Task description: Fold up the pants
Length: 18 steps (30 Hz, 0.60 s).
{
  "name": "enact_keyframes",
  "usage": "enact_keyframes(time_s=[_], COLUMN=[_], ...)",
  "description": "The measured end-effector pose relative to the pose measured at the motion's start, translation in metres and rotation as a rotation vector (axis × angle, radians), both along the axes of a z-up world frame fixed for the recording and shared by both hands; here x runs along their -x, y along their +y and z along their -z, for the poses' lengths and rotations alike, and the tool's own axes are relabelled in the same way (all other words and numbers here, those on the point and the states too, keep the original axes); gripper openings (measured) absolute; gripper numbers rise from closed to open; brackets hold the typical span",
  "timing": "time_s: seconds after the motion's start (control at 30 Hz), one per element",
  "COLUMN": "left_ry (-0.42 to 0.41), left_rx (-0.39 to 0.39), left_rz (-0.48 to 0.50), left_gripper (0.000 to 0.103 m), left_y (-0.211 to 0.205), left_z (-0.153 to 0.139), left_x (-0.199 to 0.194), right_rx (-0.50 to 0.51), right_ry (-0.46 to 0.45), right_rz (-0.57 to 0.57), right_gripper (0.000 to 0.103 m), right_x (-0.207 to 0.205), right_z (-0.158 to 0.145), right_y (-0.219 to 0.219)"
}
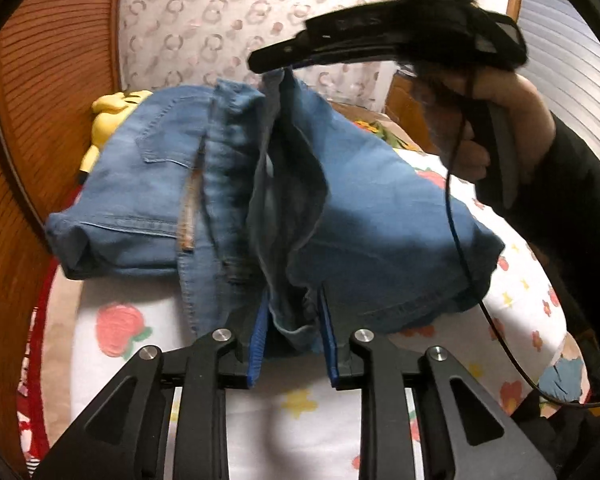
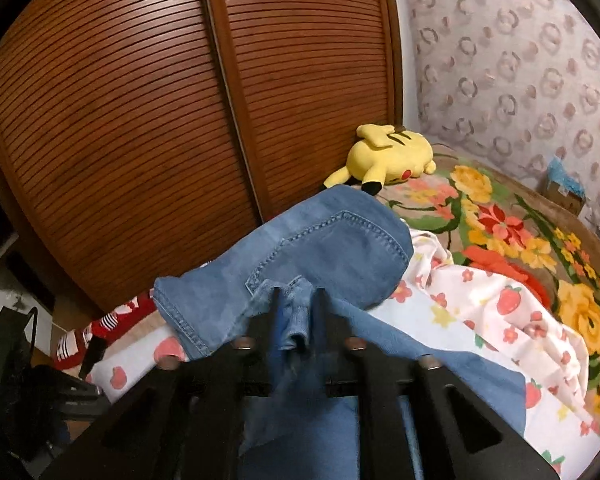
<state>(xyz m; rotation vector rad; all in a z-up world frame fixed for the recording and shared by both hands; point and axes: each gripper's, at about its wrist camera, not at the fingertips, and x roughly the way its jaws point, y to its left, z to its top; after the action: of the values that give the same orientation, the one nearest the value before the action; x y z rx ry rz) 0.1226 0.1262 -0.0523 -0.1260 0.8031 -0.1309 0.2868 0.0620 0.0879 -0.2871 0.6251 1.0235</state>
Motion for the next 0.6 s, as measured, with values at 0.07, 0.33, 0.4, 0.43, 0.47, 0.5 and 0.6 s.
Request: enact_keyframes(time_s=[0.07, 0.33, 0.4, 0.43, 0.47, 0.5, 0.6], left_ry=[-0.008, -0.047, -0.057, -0.061, -0.064, -0.066, -0.077], left_rx=[-0.007, -0.037, -0.042, -0.042, -0.046, -0.048, -0.046], left_rz=[-0.017, -0.021, -0.005, 0.005, 0.018, 0.022, 0.045], left_gripper=[0.033, 0.052, 0.057, 0.058, 0.060, 0.064, 0.078], left_y=[0.005, 0.007, 0.003, 0.001, -0.003, -0.003, -0.007], left_z=[-0.003, -0.018, -0.021, -0.023, -0.024, -0.026, -0.030], left_x=[0.000, -0.011, -0.017, -0.020, -0.025, -0.029, -0.042], right_rx=[-0.012, -0.019, -0.010, -0.002, 0.007, 0.018, 0.041], right_ry=[-0.019, -0.054, -0.062, -0.062, -0.061, -0.057, -0.028], right_rz=[0.016, 0.099, 0.133, 0.149, 0.165, 0.188, 0.249], right_gripper=[0.039, 0.044, 0.048, 0.049, 0.050, 0.051, 0.051], right_x=[0.001, 0.020, 0.024, 0.025, 0.027, 0.026, 0.020], right_z=[-0.002, 0.009, 0.013, 0.017, 0.019, 0.024, 0.037], right_y=[-0.008, -0.075, -0.094, -0.103, -0.112, -0.120, -0.141])
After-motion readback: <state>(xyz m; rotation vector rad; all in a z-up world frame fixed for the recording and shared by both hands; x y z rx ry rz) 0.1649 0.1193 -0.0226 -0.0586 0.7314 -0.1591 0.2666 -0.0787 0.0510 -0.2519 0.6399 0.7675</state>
